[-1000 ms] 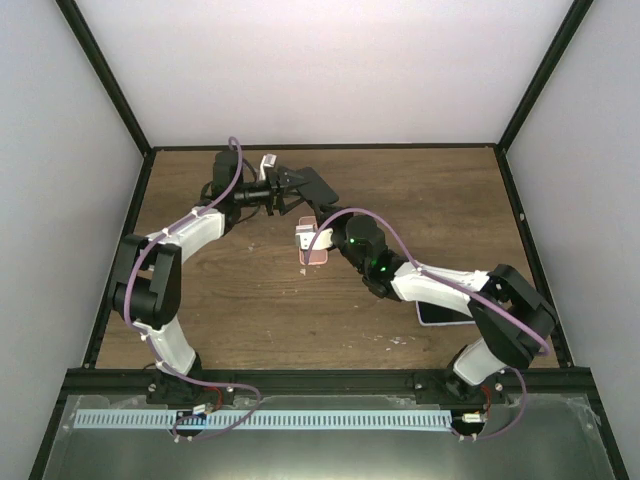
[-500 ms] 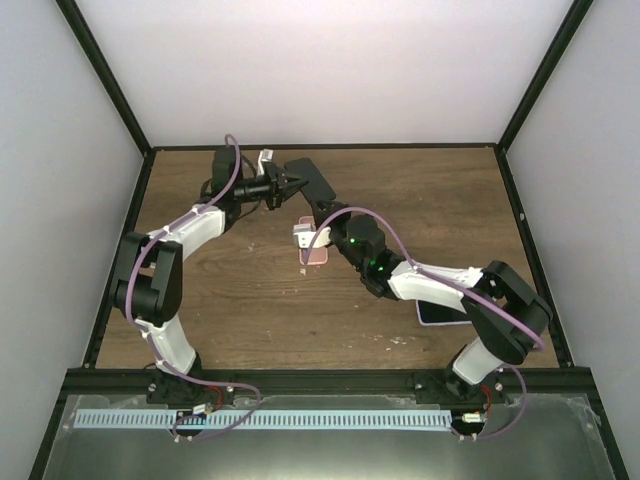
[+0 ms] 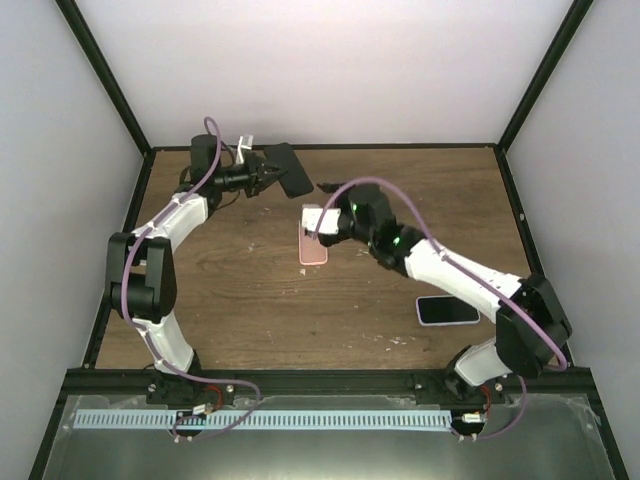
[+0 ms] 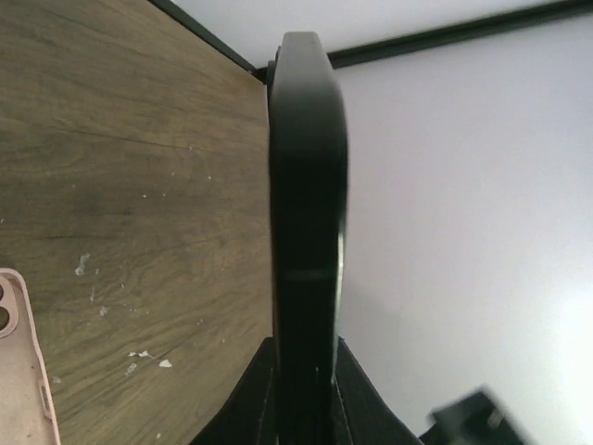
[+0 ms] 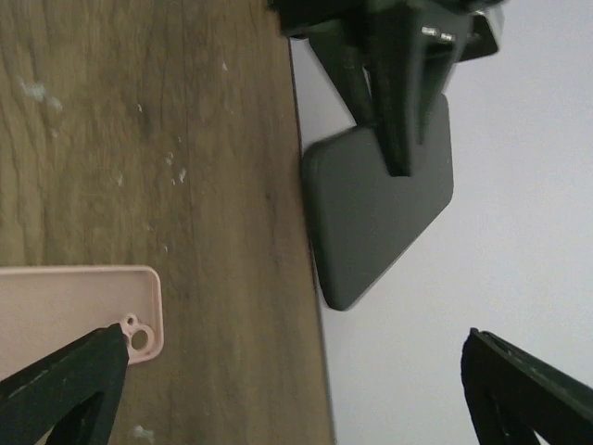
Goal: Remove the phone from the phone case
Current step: Place the phone at the center of the board.
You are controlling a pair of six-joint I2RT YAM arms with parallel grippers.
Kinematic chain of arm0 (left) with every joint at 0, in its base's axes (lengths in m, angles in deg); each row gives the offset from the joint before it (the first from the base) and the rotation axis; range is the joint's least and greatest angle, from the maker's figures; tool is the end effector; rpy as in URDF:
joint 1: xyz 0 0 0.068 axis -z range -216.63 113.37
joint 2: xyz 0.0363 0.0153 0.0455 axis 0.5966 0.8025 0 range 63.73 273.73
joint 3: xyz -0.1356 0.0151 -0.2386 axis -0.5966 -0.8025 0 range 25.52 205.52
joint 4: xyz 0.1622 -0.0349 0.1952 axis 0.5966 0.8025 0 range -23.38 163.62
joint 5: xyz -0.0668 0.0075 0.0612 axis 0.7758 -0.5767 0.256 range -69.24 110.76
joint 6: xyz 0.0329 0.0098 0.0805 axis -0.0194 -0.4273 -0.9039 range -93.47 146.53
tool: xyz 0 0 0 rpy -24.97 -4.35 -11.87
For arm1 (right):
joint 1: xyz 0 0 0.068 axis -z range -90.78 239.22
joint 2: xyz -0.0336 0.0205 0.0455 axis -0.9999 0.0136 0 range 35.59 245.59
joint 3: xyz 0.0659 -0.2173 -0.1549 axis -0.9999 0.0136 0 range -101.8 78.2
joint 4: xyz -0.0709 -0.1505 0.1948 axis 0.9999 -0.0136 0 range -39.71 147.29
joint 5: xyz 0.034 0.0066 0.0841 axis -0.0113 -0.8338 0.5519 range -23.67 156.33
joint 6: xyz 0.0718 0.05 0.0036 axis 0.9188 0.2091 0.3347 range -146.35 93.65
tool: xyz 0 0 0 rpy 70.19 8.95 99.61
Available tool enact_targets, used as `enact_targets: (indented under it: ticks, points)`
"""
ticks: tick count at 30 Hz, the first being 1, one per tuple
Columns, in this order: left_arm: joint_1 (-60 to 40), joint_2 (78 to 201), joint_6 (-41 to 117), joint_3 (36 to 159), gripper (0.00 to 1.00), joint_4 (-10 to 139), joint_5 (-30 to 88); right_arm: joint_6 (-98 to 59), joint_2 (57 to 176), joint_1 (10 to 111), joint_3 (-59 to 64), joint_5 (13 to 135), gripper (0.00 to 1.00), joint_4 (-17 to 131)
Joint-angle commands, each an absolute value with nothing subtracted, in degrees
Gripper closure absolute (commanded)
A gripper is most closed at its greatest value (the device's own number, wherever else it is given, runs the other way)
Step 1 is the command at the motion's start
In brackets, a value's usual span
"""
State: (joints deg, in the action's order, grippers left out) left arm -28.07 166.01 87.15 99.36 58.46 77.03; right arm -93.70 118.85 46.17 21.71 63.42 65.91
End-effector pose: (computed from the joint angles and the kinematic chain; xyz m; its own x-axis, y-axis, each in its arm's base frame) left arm 0.4112 -0.1271 0.2717 -0.9124 -0.3519 -0.2090 0.1203 0.2574 -0.9588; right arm 0.2757 0.2520 0.2763 0.5090 -0.7858 -0.3514 -0.4591 0.0975 -0.8830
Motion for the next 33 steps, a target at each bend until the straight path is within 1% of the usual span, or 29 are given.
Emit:
enact_targets:
  ticks: [1, 3, 5, 8, 12, 16, 21, 26, 33]
  points:
    - [-28.67, 165.62, 74.49, 102.35, 1.00, 58.48, 85.81, -71.48, 120.12, 52.41, 5.03, 82.86, 0.05, 36.75]
    - [-28.86, 164.93, 72.34, 101.93, 1.00, 56.29, 87.55, -65.36, 122.62, 55.51, -1.57, 92.00, 0.05, 29.60]
    - [-28.78, 164.49, 70.45, 101.63, 1.00, 54.17, 88.93, -59.02, 125.13, 58.28, -6.65, 98.00, 0.06, 24.97]
    - [-28.81, 164.51, 71.69, 100.34, 1.00, 44.98, 92.52, -51.07, 128.07, 61.92, -11.38, 107.08, 0.08, 20.49]
    - [-28.66, 164.46, 78.55, 97.43, 1.00, 29.04, 94.28, -42.17, 130.66, 65.67, -13.74, 116.40, 0.15, 20.58]
    - [-27.54, 164.80, 79.62, 97.21, 1.00, 24.80, 95.31, -35.81, 132.37, 67.48, -14.79, 122.08, 0.20, 23.02]
    - [-25.24, 163.80, 75.18, 97.19, 1.00, 26.34, 95.43, -29.80, 134.60, 69.00, -15.01, 125.93, 0.24, 26.00]
    - [-22.86, 162.07, 68.14, 97.09, 1.00, 32.31, 95.21, -26.45, 136.03, 69.79, -15.83, 130.44, 0.31, 28.02]
    - [-20.71, 160.63, 61.21, 96.91, 1.00, 38.64, 95.15, -26.33, 136.90, 69.85, -16.50, 134.03, 0.57, 28.11]
